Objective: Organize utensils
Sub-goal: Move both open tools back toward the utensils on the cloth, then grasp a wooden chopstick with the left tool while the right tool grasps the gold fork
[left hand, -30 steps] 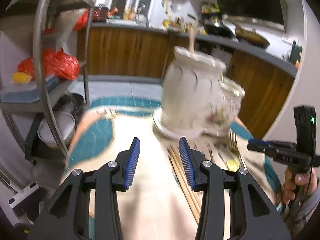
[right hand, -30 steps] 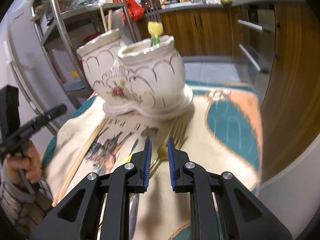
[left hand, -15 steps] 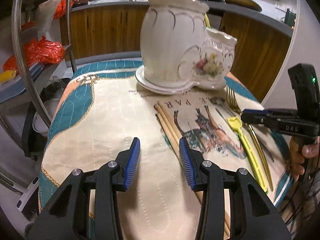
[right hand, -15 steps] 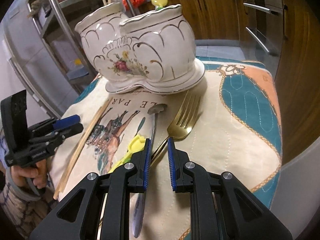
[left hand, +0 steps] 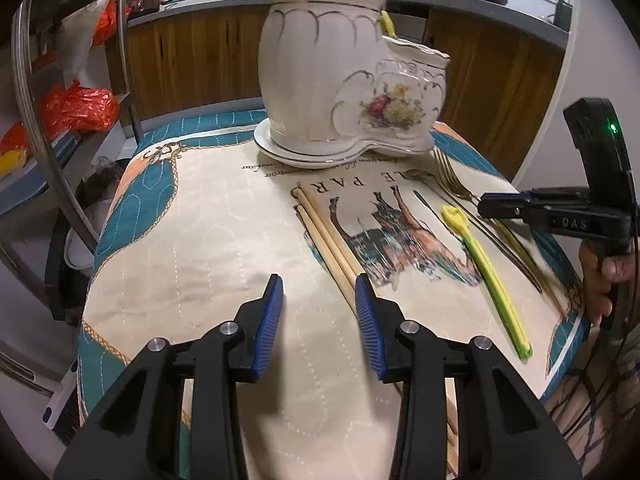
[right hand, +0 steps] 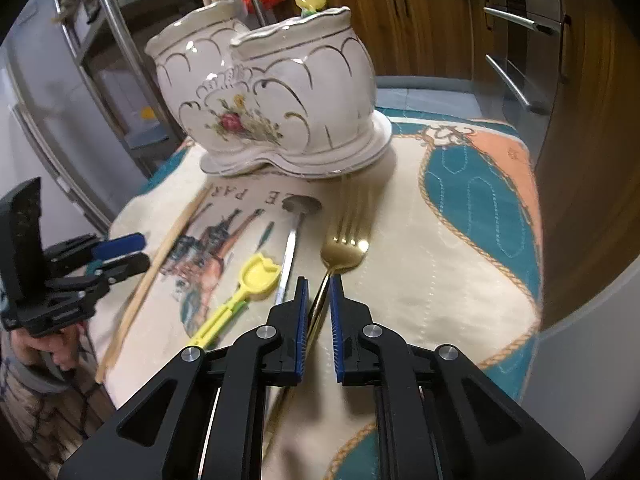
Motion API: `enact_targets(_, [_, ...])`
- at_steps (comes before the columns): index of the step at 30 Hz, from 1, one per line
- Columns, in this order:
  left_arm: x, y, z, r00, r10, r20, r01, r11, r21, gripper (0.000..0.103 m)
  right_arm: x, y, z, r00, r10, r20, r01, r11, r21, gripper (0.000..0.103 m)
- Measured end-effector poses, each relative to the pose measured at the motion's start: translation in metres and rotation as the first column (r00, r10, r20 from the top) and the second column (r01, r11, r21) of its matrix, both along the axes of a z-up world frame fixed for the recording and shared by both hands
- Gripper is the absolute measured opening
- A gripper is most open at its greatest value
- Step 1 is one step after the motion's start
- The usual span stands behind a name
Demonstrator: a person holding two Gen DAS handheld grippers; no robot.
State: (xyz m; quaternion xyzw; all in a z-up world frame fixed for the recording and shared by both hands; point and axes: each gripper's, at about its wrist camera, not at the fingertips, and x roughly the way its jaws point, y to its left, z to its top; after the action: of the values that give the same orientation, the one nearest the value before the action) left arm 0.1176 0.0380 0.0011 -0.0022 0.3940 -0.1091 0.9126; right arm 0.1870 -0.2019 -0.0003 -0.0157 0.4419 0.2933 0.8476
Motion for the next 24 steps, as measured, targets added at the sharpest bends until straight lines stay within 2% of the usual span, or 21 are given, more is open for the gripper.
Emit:
enact_targets(9, [-0.012, -0.005, 0.000, 1.000, -0.016, 0.003, 0.016, 1.000, -0.004, 0.034, 0.005, 0.010, 0.004, 0.999, 0.045, -0.029, -0.048, 0.990, -0.129, 0.011])
enact_targets(16, [-0.011, -0.005, 0.001, 0.999, -0.034, -0.011, 0.034, 0.999, 0.010, 0.034, 0.010, 0.021, 0.009, 0.993, 0.088, -0.078, -0.108, 0.945, -0.307, 0.011])
enact_targets(19, [-0.005, -0.004, 0.000, 1.000, -0.013, -0.028, 0.016, 0.997, 0.076, 0.025, 0.010, 0.021, 0.010, 0.992, 0.088, -0.092, -0.116, 0.923, -0.367, 0.011])
enact_targets(24, [0.001, 0.003, 0.004, 0.996, -0.028, -0.084, 0.031, 0.999, 0.038, 0.025, 0.008, 0.026, 0.010, 0.991, 0.086, -0.104, -0.121, 0.905, -0.408, 0.011])
